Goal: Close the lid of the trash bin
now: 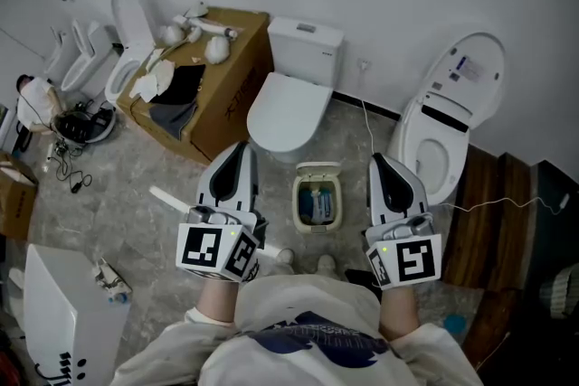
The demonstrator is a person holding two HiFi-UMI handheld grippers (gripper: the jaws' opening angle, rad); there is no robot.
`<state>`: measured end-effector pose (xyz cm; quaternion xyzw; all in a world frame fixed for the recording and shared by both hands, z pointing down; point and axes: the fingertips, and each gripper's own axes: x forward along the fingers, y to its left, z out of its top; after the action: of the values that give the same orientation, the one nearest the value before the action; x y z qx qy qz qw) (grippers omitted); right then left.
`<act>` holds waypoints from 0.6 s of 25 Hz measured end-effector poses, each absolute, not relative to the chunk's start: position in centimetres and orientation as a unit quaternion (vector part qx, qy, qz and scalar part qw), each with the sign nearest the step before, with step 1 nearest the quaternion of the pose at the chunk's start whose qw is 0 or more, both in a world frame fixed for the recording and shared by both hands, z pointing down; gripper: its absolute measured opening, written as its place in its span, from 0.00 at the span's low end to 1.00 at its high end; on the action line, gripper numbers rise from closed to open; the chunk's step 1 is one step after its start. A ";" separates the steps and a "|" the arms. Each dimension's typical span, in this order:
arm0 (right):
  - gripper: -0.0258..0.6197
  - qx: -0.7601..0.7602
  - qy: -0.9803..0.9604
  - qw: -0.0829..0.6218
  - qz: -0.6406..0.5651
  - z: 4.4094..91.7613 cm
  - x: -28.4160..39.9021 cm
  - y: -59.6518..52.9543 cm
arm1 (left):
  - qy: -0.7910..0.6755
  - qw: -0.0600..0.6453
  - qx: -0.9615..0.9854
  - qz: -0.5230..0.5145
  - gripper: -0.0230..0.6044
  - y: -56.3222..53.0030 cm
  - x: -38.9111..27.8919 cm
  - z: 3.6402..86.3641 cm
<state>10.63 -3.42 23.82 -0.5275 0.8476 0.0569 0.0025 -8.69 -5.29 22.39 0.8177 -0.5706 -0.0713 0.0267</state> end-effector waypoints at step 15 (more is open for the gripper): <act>0.72 -0.502 0.863 0.049 0.020 22.8 11.1 -4.1 | -0.543 -0.011 0.834 -0.096 0.39 -5.4 -8.6 20.3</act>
<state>11.10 -4.15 22.81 -0.5025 0.8629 0.0204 0.0491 -8.57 -5.42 20.34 0.8344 -0.5428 -0.0957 -0.0105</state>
